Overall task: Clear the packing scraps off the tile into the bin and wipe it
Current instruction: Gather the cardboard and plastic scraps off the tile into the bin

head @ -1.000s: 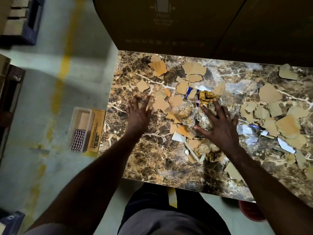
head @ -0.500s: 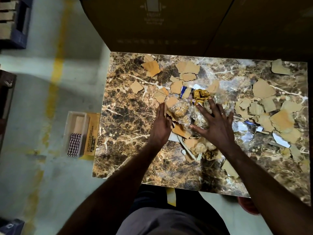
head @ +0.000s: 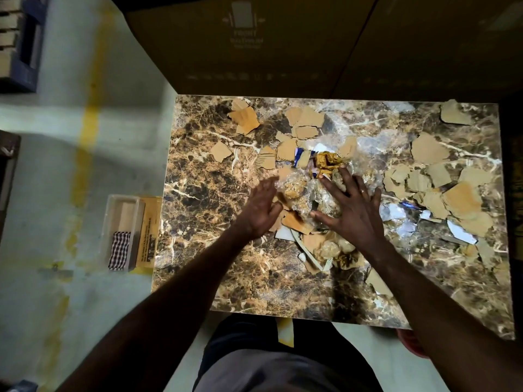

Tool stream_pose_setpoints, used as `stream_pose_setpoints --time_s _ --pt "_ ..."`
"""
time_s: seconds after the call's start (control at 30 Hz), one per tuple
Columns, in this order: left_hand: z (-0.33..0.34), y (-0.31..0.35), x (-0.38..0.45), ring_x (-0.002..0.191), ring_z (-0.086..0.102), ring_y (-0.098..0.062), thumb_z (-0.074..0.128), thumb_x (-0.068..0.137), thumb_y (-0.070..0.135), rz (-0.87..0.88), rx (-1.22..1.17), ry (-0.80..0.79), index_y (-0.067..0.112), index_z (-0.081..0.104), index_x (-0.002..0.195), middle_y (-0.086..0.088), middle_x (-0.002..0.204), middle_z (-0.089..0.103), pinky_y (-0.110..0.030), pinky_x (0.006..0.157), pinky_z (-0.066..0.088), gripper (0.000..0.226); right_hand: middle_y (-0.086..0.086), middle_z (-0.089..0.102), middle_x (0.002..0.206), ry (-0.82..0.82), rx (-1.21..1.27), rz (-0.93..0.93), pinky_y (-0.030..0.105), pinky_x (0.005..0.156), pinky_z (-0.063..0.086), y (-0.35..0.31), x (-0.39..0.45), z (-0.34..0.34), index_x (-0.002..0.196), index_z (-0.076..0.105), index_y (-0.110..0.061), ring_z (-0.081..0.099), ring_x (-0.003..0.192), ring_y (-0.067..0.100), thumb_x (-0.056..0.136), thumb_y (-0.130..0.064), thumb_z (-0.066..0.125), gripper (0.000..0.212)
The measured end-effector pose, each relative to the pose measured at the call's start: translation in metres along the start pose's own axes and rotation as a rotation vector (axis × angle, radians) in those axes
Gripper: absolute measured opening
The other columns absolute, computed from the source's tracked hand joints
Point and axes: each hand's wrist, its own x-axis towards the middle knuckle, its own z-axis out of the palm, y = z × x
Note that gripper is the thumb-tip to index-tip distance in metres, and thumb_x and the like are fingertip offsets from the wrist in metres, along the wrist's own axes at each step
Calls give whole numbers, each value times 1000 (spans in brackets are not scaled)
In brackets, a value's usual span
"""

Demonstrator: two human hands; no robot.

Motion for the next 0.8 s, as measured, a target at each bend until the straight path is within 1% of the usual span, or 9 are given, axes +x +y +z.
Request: stream_pose_setpoints --time_s 0.07,0.13,0.2,0.23,0.33,0.4,0.5,0.63,0.8 --pt "-1 19 0 158 19 -15 43 110 20 32 -132 -24 17 58 131 -10 170 32 -56 132 14 26 -3 -7 179 -3 2 2 78 121 14 0 0 0 165 12 -54 11 163 35 85 -93 38 93" --pt "-5 32 0 142 47 -6 40 113 19 10 -240 17 20 54 144 -7 156 49 -48 124 39 34 -3 -7 179 -1 6 6 78 121 13 1 0 0 165 12 -54 11 163 34 85 -93 38 93" --pt "-14 38 4 129 49 14 39 116 16 -97 -306 163 19 36 165 -1 154 52 -37 120 41 49 -3 -6 179 -7 7 8 78 121 13 1 0 0 165 12 -54 11 163 34 85 -94 36 93" --pt "-18 35 8 132 49 13 38 116 17 -152 -311 263 20 32 167 2 159 48 -39 120 42 52 -3 -6 179 -10 6 8 78 121 12 1 0 0 165 11 -54 11 163 35 85 -94 36 93" --pt "-31 19 28 147 49 -24 35 114 35 -255 -242 434 20 27 168 -7 173 32 -49 120 46 57 -3 -7 179 -9 6 7 79 121 13 2 1 0 165 9 -55 11 163 35 85 -95 37 93" --pt "-38 11 42 150 42 -30 35 114 39 -275 -184 360 18 22 168 -13 171 32 -48 122 41 59 -3 -7 179 -13 7 7 79 121 12 3 1 1 165 8 -55 10 163 35 85 -94 38 93" --pt "-41 11 54 127 57 -26 39 115 32 -198 -119 209 19 28 167 -15 149 49 -46 110 54 54 -3 -8 179 -11 9 5 78 122 11 3 1 2 165 8 -55 9 163 35 86 -94 39 93" --pt "-22 15 55 138 56 -25 41 113 30 -184 -140 146 19 36 164 -12 160 48 -49 117 50 52 -5 -10 179 5 -8 4 78 122 12 4 1 3 165 9 -55 9 164 35 86 -94 37 93" --pt "-4 35 43 84 62 -2 39 116 23 -151 -177 183 15 55 152 -11 127 69 -22 76 59 40 -7 -13 178 -13 -4 -2 77 122 11 6 1 4 164 5 -58 7 164 33 85 -93 42 93"
